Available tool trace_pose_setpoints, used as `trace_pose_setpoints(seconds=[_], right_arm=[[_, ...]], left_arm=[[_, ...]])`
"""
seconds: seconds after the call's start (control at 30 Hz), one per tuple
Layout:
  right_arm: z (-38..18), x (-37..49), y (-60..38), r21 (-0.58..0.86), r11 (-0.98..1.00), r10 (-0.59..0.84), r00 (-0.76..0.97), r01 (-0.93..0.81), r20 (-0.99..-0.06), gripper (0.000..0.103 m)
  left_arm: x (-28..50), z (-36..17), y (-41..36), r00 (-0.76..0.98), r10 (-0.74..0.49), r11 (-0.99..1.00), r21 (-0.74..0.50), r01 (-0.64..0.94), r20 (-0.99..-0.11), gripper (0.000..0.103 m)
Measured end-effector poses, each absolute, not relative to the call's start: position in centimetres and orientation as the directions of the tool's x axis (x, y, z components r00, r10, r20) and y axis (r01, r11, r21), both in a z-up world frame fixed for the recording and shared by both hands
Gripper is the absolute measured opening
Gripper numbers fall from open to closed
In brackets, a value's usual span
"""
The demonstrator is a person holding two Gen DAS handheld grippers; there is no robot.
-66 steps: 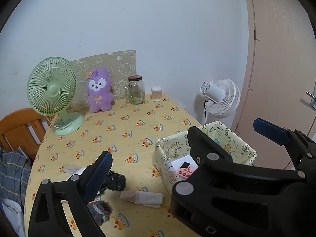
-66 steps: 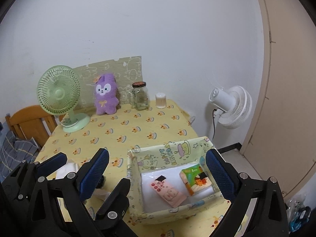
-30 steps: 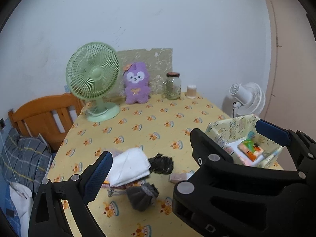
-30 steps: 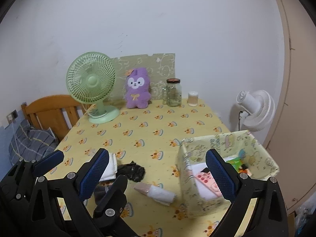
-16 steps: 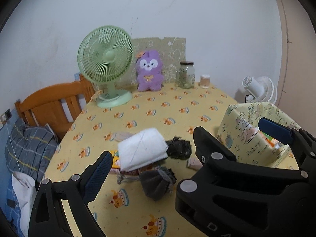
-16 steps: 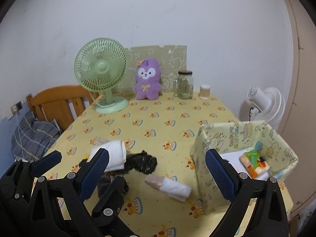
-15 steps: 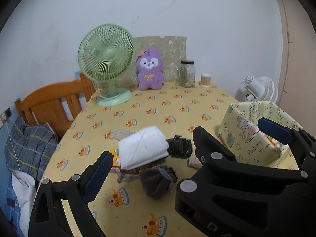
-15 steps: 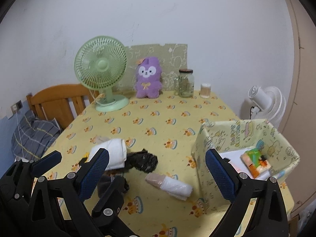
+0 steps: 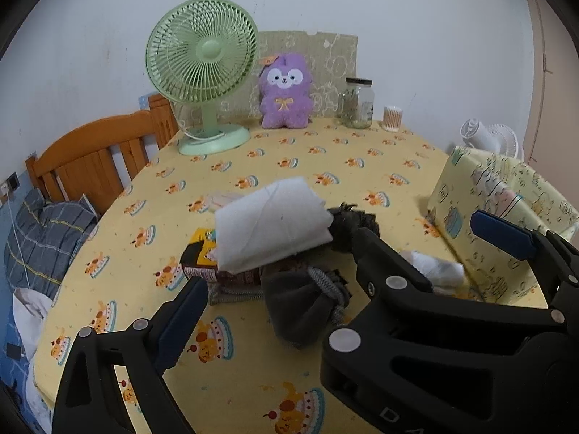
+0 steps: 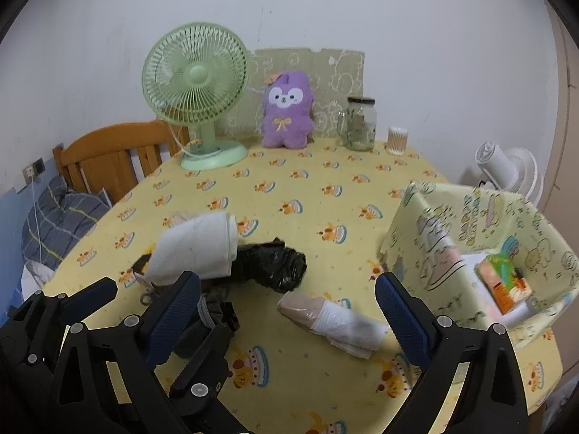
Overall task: Organize soft objects
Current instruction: 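Grasp the dark grey drawstring pouch with the left gripper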
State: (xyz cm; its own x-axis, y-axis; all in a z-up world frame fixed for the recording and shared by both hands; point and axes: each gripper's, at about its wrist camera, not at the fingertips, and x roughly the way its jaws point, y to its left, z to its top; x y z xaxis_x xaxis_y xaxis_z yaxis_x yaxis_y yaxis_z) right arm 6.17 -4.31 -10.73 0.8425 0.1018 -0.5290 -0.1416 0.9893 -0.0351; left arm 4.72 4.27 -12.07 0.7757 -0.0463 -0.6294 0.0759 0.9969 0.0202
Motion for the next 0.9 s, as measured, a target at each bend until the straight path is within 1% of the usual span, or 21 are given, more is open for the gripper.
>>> trace_pose_setpoints(seconds=[0.27,0.43,0.57,0.63,0.73,0.83,0.9], right_arm=[[-12.4,7.5,-4.6,-0.035,0.991,0.084,0.819,-0.126,-0.567,0.098],[-13.5,8.8,-5.1,-0.008,0.993,0.089,0.788,-0.118,-0.609,0.091],[-14.5,9.5,-5.3,-0.006,0.993,0.084,0.764,-0.114,-0.64,0.09],[-15.2,10.0,-5.2,-0.015,0.994,0.073,0.746,-0.111,-0.662,0.089],[-15.4,10.2,-5.0,-0.016,0.994,0.071,0.739,-0.11,-0.67,0.088],[-15.7,10.6,-5.1,0.009,0.993,0.091,0.721,-0.118,-0.687,0.083],[-15.7,10.7,-5.1,0.006,0.993,0.091,0.718,-0.119,-0.69,0.077]], left_arm=[[5.7,-13.5,4.1,0.743,-0.056,0.997,0.007,0.081,-0.667,0.094],[6.7,-14.3,3.7,0.722,-0.041,0.997,0.017,0.073,-0.69,0.092],[7.3,-15.3,3.6,0.703,-0.039,0.997,0.02,0.076,-0.711,0.092],[7.7,-15.8,3.7,0.678,-0.044,0.997,0.011,0.077,-0.734,0.087],[7.9,-15.8,3.7,0.672,-0.051,0.997,0.006,0.082,-0.739,0.087],[8.0,-15.8,3.6,0.67,-0.044,0.997,0.012,0.079,-0.741,0.088],[8.1,-15.8,3.6,0.669,-0.042,0.997,0.014,0.079,-0.742,0.088]])
